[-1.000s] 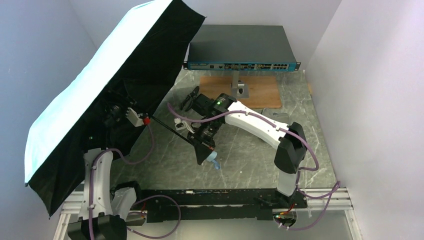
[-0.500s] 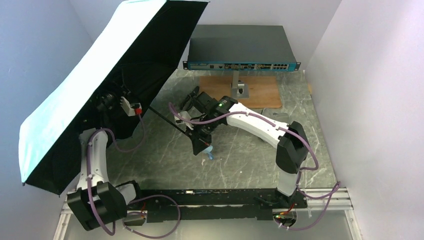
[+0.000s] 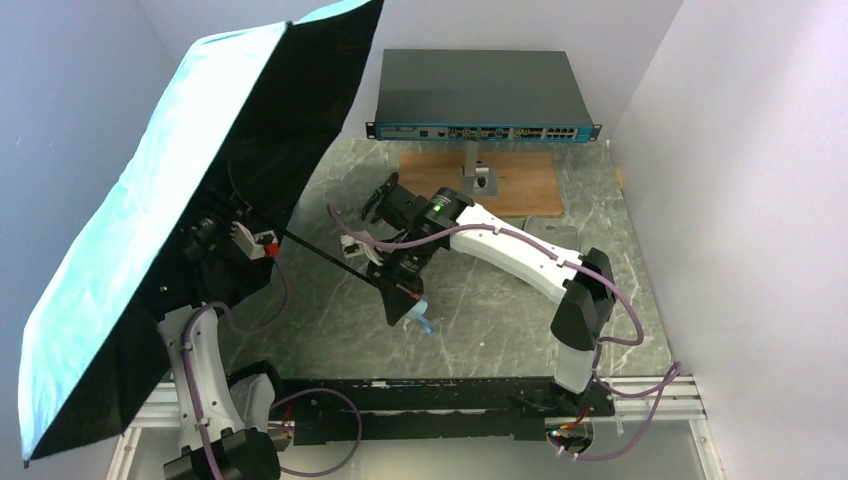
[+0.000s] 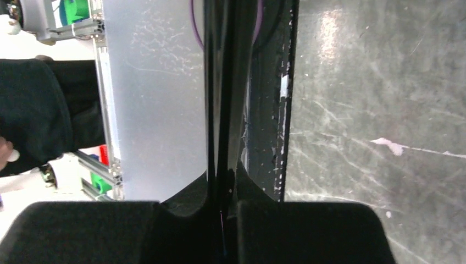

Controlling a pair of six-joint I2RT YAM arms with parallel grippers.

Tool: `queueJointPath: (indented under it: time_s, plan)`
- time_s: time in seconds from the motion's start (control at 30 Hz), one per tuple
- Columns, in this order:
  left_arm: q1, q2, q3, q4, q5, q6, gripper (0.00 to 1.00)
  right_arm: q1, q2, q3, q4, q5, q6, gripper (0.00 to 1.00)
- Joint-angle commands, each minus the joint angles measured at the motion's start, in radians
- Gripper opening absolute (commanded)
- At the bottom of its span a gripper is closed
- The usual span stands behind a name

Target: Open the umbrella

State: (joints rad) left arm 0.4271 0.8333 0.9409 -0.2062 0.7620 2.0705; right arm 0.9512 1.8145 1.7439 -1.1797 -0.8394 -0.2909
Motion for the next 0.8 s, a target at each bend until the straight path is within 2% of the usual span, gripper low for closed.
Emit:
queueJointPath:
  time_s: [0.0,0.2,0.4,0.6,0.77]
  plan:
    - [-0.004,-0.031,-0.029,-0.155,0.034,0.226,0.43,-0.001,-0.013,0.051,0.011,-0.07,0.002,0.0]
    - [-0.005,-0.07,-0.044,-0.312,0.075,0.255,0.45,-0.005,-0.025,0.041,0.039,-0.087,0.022,0.0]
    - [-0.005,-0.102,-0.058,-0.421,0.102,0.277,0.36,-0.008,-0.032,0.042,0.037,-0.09,0.018,0.0]
    - [-0.006,-0.08,-0.051,-0.303,-0.012,0.152,0.18,-0.009,-0.069,0.004,0.009,-0.073,-0.021,0.0]
    - [0.016,-0.015,-0.054,-0.046,-0.154,0.052,0.13,-0.008,-0.111,-0.085,-0.051,-0.013,-0.106,0.0]
